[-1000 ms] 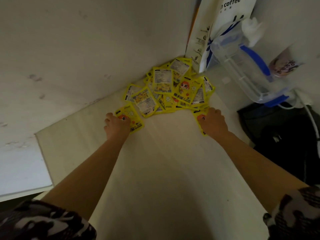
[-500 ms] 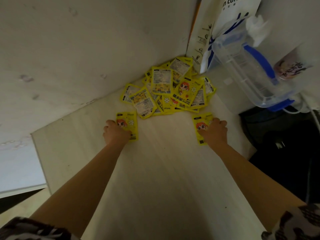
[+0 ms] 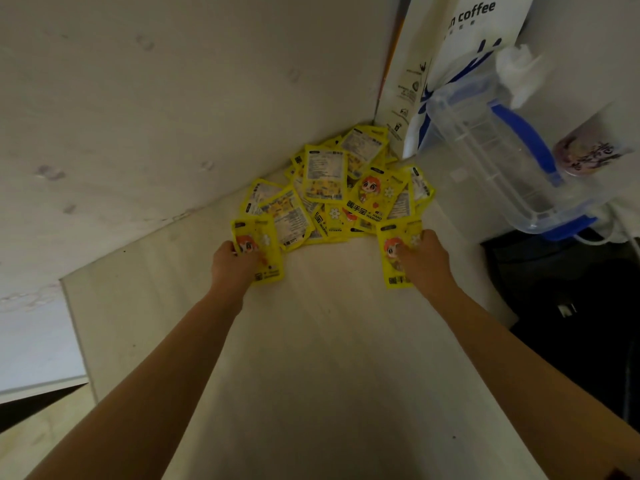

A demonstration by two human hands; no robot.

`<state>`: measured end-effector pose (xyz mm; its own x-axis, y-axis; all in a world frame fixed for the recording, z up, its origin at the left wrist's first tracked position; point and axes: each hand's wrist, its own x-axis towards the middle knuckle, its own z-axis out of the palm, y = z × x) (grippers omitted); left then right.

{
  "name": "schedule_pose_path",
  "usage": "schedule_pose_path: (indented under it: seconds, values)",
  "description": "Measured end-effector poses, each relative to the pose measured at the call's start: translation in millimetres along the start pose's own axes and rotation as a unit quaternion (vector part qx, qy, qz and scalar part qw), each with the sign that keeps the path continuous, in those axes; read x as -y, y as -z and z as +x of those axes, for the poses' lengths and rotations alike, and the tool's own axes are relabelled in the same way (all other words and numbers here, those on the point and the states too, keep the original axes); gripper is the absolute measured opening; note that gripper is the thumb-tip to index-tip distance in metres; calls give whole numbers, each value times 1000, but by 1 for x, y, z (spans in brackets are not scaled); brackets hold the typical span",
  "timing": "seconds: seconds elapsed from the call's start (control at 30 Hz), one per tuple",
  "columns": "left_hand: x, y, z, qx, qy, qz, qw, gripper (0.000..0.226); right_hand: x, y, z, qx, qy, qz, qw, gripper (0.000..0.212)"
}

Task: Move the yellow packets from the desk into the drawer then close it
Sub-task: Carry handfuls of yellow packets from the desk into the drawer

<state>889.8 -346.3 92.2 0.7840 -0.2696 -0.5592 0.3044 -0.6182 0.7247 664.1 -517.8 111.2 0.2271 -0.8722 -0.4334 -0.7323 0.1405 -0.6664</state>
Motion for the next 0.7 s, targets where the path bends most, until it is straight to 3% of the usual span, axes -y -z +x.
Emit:
schedule_pose_path:
  seconds: [0.27,0.33,0.47,0.53,0.63,0.7]
  values:
    - [-41,-36,23,30,6,-35,999,14,45,-5,71,-23,0,82,996,31]
    - [-42,-43,30,15,1,1,1000,11,50,-8,84,-25,-12,60,998,26]
    - [-39,-55,38,-31,-22,108,993,30,52,-16,104,-22,-34,3,999,10]
    - [-38,-61,39,-39,-15,117,992,37,54,-21,111,-11,-43,-28,999,26]
    - [-43,-69,35,-40,-18,106,993,30,59,-28,114,-7,-65,-74,995,30]
    - [-44,-71,34,-43,-22,97,994,19,62,-31,116,-9,-69,-71,995,13]
